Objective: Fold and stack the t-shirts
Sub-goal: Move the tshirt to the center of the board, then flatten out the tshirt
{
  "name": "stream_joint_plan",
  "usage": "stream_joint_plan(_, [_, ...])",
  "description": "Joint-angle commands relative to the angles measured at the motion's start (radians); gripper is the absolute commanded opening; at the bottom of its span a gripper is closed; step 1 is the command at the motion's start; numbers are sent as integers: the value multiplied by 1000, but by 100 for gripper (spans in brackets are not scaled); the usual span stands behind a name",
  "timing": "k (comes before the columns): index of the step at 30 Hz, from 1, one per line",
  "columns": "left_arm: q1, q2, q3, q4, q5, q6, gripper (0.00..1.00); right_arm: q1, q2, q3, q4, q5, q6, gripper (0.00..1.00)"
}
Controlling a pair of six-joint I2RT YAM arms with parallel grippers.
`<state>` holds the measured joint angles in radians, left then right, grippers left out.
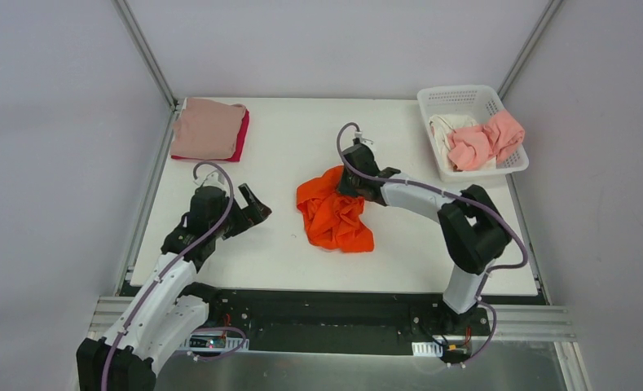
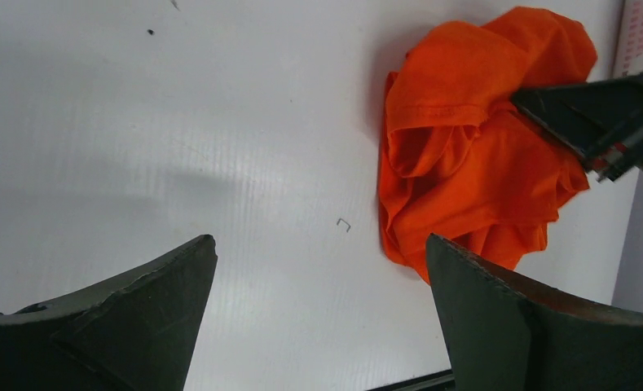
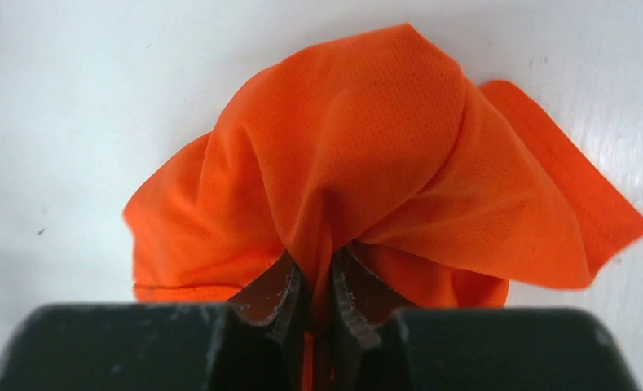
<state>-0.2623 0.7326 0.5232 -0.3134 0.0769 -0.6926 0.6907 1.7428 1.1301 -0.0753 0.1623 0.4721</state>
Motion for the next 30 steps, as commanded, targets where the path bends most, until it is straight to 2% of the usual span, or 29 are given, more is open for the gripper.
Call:
stream_joint_plan(1, [-5, 35, -23, 84, 150, -44, 100, 4, 67, 133, 15, 107, 10, 22])
stream_joint_plan(4, [-4, 59, -29, 97, 157, -43, 100, 3, 35, 149, -10, 57, -2, 49])
stream_joint_plan(8, [-5, 109, -4, 128, 163, -22, 100, 4, -99, 114, -75, -3, -35, 97])
stream_joint_plan(12, [-6, 207, 31, 218, 219, -18, 100, 4, -288, 8, -154, 6, -37, 100])
stream_joint_plan(15, [-10, 322, 72, 296, 262, -12, 100, 0, -461, -141, -186, 17, -45, 100])
stream_joint_plan(20, [-38, 565, 192, 404, 339, 38, 99, -1, -684, -369, -191, -80, -37, 100])
stream_joint_plan(25, [-58, 837, 374, 411, 450, 79, 81, -3, -809, -576, -44, -183, 58, 99])
stream_joint_plan(29, [-61, 990, 466, 403, 539, 109, 78, -3, -808, -642, -24, -252, 65, 99])
stream_joint_plan(30, [-61, 1017, 489, 405, 563, 110, 73, -3, -797, -658, -14, -255, 67, 98])
